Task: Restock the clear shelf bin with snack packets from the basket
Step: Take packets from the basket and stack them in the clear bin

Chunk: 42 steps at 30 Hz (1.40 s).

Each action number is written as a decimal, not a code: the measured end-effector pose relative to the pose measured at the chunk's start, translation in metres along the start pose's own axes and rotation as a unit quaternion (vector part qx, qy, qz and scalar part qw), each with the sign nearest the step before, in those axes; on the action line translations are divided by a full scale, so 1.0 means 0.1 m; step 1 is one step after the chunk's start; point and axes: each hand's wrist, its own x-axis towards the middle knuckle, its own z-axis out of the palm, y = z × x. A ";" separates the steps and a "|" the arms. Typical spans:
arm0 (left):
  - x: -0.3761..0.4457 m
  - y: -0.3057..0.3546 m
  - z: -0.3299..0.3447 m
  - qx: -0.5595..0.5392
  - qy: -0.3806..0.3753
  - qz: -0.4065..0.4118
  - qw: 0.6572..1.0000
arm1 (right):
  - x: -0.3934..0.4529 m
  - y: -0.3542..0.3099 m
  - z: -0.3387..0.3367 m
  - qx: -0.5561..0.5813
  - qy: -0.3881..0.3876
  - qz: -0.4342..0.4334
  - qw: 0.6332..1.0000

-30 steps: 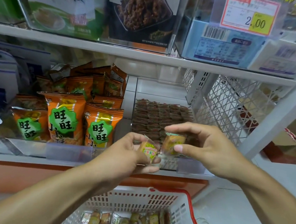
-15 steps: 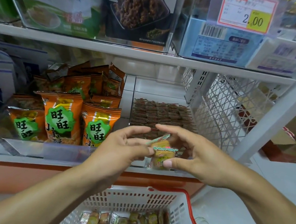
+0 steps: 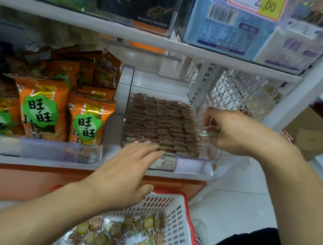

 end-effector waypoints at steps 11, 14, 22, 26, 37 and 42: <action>0.06 -0.02 0.09 0.035 0.025 0.016 0.999 | 0.38 -0.34 0.45 -0.156 -0.183 0.052 0.969; 0.06 -0.03 0.08 0.030 0.023 0.019 0.999 | 0.41 -0.39 0.50 -0.200 -0.148 0.047 0.967; 0.07 -0.07 0.08 0.030 0.009 0.024 0.999 | 0.50 -0.40 0.52 -0.211 -0.255 0.057 0.942; 0.06 -0.09 0.09 0.023 0.003 0.026 0.999 | 0.55 -0.38 0.51 -0.220 -0.242 0.074 0.942; -0.21 -0.02 0.02 0.032 0.075 0.101 0.992 | 0.02 -0.58 0.37 -0.005 -0.184 -0.107 0.977; -0.55 -0.42 0.80 0.008 -0.247 -0.096 0.964 | -0.27 -0.94 1.93 0.002 -0.343 -0.168 0.924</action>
